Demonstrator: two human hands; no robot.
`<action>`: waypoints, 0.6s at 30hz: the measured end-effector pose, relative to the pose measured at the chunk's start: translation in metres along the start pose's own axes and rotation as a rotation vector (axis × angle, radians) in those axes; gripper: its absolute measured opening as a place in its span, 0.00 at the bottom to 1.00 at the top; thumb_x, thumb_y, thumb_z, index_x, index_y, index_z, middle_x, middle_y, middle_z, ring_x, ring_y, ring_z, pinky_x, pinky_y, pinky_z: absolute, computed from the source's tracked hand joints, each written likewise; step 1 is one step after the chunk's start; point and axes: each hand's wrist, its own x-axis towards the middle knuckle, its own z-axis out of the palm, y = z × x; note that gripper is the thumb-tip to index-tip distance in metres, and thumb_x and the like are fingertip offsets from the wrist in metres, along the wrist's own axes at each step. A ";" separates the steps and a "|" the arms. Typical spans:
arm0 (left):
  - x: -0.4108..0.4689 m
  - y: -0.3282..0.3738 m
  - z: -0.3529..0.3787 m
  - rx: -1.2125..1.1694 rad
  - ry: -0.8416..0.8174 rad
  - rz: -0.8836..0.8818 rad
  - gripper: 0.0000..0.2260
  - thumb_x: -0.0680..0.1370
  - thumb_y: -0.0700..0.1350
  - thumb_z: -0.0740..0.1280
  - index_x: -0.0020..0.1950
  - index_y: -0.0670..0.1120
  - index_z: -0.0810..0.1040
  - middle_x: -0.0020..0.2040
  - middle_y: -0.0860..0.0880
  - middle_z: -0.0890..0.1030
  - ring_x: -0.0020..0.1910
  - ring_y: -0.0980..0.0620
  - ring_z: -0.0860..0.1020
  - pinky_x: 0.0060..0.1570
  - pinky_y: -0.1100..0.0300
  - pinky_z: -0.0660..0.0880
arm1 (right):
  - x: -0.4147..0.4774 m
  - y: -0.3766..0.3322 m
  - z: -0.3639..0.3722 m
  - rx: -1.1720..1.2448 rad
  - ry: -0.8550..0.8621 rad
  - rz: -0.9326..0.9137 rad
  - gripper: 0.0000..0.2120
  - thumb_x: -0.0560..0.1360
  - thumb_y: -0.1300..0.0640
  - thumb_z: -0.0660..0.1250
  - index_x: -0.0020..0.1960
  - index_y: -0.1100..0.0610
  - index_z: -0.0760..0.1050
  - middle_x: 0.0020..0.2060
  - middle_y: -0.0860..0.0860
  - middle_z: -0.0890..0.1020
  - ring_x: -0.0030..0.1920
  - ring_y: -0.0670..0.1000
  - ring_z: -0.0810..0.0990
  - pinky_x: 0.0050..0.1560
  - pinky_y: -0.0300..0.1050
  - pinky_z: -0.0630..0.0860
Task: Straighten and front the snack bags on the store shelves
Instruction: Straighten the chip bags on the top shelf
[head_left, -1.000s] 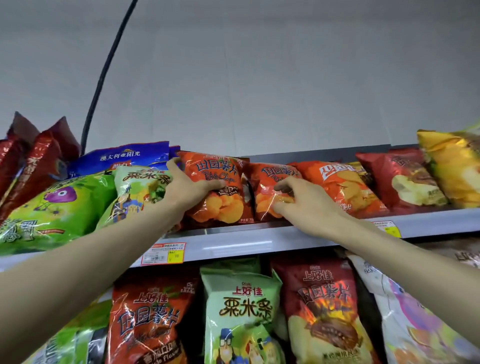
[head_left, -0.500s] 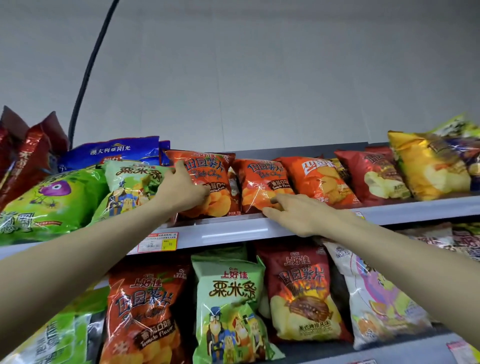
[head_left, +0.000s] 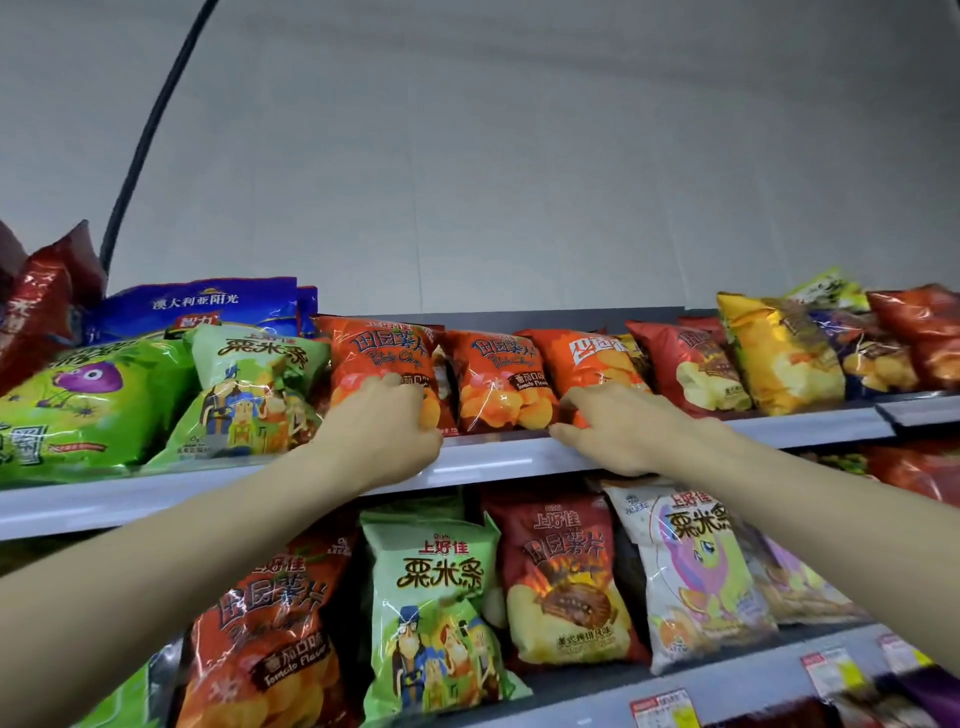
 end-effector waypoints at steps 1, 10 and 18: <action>0.001 0.005 0.002 -0.012 -0.016 -0.001 0.21 0.79 0.53 0.65 0.69 0.44 0.78 0.66 0.43 0.77 0.65 0.40 0.76 0.58 0.49 0.77 | 0.000 0.006 0.002 -0.008 -0.006 0.003 0.26 0.83 0.36 0.55 0.71 0.53 0.72 0.68 0.55 0.78 0.66 0.61 0.77 0.53 0.52 0.71; 0.040 0.051 0.015 -0.053 -0.045 -0.044 0.14 0.74 0.57 0.67 0.49 0.47 0.81 0.44 0.48 0.83 0.41 0.46 0.80 0.44 0.50 0.81 | 0.017 0.073 0.018 -0.025 0.069 -0.010 0.29 0.81 0.34 0.55 0.74 0.52 0.71 0.71 0.54 0.77 0.69 0.60 0.76 0.60 0.56 0.75; 0.096 0.093 0.036 -0.166 -0.030 -0.237 0.17 0.80 0.55 0.69 0.54 0.42 0.77 0.51 0.42 0.83 0.48 0.42 0.81 0.51 0.50 0.79 | 0.055 0.140 0.026 0.128 0.094 0.011 0.28 0.81 0.38 0.60 0.72 0.55 0.71 0.70 0.56 0.76 0.67 0.62 0.77 0.61 0.57 0.76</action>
